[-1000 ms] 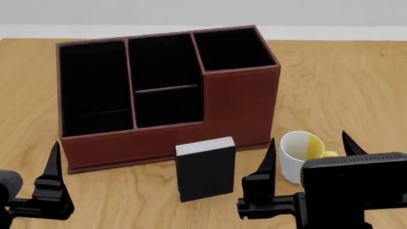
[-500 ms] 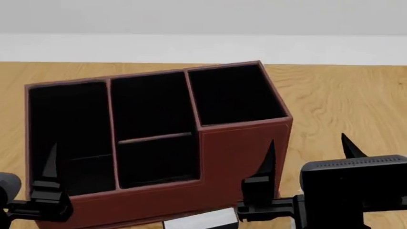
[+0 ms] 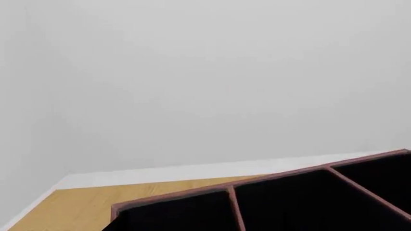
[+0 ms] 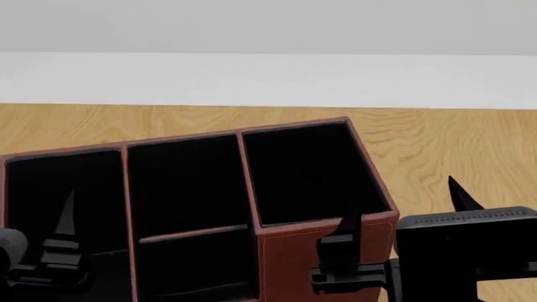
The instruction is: Pick up the book and place it in the front compartment of the caddy.
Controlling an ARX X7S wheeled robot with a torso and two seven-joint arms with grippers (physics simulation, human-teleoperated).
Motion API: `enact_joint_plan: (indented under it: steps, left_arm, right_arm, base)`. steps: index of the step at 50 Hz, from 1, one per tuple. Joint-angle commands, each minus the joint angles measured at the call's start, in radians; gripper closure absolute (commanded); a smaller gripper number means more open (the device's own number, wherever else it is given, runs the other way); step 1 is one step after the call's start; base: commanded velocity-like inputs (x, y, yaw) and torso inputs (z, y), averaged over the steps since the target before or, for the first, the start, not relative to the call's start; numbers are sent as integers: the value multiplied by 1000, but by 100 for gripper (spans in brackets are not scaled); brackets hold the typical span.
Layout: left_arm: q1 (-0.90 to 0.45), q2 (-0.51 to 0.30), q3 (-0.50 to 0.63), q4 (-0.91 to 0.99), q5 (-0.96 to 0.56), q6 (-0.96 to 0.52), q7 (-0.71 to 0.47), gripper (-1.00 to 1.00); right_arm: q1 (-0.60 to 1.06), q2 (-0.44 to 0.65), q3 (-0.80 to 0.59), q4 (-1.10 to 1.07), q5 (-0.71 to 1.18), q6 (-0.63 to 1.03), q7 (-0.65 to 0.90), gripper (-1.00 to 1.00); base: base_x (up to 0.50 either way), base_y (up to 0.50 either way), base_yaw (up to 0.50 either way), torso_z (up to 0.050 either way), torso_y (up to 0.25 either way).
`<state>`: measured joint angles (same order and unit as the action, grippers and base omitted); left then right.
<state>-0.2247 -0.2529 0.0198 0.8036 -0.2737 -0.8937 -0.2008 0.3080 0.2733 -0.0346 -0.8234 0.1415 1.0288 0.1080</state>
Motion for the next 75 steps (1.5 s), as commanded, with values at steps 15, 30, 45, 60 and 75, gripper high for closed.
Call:
enact_joint_plan:
  steps: [15, 30, 45, 60, 75]
  left_arm:
    - [-80, -62, 54, -7, -42, -77, 52, -100]
    - [-193, -80, 72, 45, -273, -366, 208, -100]
    - [-255, -84, 142, 17, -411, -548, 292, -100]
    - [-304, -99, 232, 16, -492, -629, 309, -100]
    - [-321, -93, 303, -20, -540, -648, 292, -100]
  right_arm:
    - [13, 8, -9, 20, 12, -4, 1, -100]
    - [28, 19, 5, -6, 20, 30, 7, -100]
    - [36, 36, 29, -32, 24, 55, 13, -100]
    - [26, 35, 26, -15, 26, 36, 20, -100]
    - [18, 35, 24, -9, 32, 28, 23, -100]
  base:
    - [0, 0, 0, 0, 0]
    - [0, 0, 0, 0, 0]
    - [0, 0, 0, 0, 0]
    - [0, 0, 0, 0, 0]
    - [0, 0, 0, 0, 0]
